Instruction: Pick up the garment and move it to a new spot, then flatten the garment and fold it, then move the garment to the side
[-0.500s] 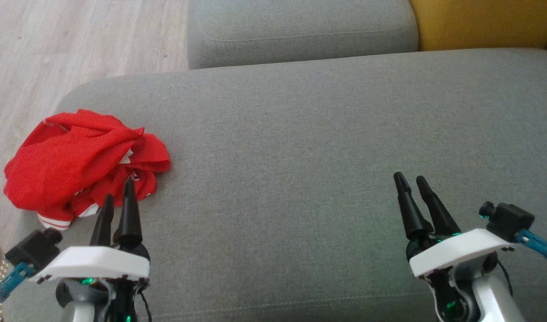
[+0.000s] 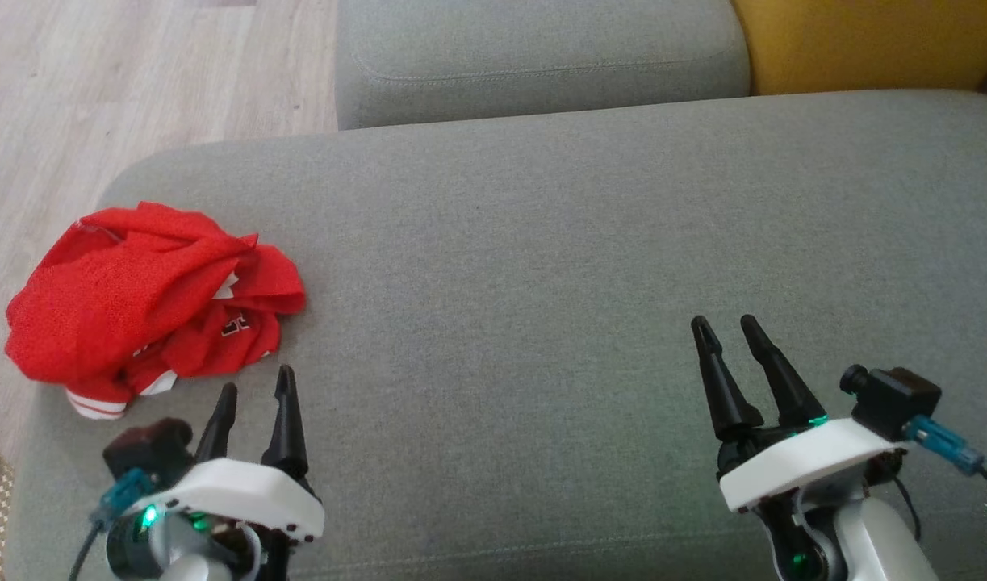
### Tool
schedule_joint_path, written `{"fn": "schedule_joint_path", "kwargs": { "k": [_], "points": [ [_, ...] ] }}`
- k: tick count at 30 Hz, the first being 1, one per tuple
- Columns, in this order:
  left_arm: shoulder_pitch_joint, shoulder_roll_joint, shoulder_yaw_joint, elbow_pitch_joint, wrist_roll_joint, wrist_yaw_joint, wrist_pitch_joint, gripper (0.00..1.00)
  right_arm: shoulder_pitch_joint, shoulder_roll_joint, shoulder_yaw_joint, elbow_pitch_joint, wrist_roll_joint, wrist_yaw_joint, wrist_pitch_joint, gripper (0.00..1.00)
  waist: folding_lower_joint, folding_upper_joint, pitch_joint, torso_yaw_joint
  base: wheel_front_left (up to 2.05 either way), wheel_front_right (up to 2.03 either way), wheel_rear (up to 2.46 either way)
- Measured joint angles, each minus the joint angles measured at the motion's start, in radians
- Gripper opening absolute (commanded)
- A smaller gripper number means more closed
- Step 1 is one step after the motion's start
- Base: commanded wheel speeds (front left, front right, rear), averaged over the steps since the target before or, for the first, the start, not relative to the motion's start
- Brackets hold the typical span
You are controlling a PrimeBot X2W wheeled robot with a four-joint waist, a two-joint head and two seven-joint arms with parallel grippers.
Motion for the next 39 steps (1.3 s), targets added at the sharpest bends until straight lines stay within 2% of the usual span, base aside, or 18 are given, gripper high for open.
{"fn": "schedule_joint_path", "kwargs": {
  "k": [7,9,21,29,35,39],
  "points": [
    [-0.003,0.041,-0.071,-0.002,0.076,0.08,-0.021,1.0,0.002,0.0,0.0,-0.005,-0.081,0.0,-0.024,1.0,0.0,0.0,-0.001,-0.005,0.0,0.0,0.0],
    [-0.004,0.046,-0.084,-0.003,0.089,0.087,-0.021,1.0,0.003,0.0,-0.003,-0.008,-0.09,0.0,-0.026,1.0,0.0,0.0,-0.001,-0.006,0.0,0.0,0.0],
    [-0.028,0.102,-0.235,-0.007,0.231,0.192,-0.062,1.0,0.026,0.0,-0.031,-0.009,-0.234,0.0,-0.058,1.0,0.0,0.0,-0.011,0.001,0.0,0.0,0.0],
    [-0.028,0.115,-0.287,-0.015,0.293,0.231,-0.083,1.0,0.025,0.0,-0.029,0.014,-0.351,0.0,-0.087,1.0,0.0,0.0,-0.015,0.004,0.0,0.0,0.0],
    [-0.028,0.12,-0.307,-0.027,0.338,0.252,-0.101,1.0,0.025,-0.001,-0.031,0.018,-0.359,0.0,-0.102,1.0,0.0,0.0,-0.015,0.007,0.0,0.0,0.0],
    [-0.028,0.118,-0.307,-0.044,0.353,0.247,-0.115,1.0,0.024,-0.001,-0.037,0.029,-0.359,0.0,-0.112,1.0,0.0,0.0,-0.015,0.01,0.0,0.0,0.0]
  ]
}}
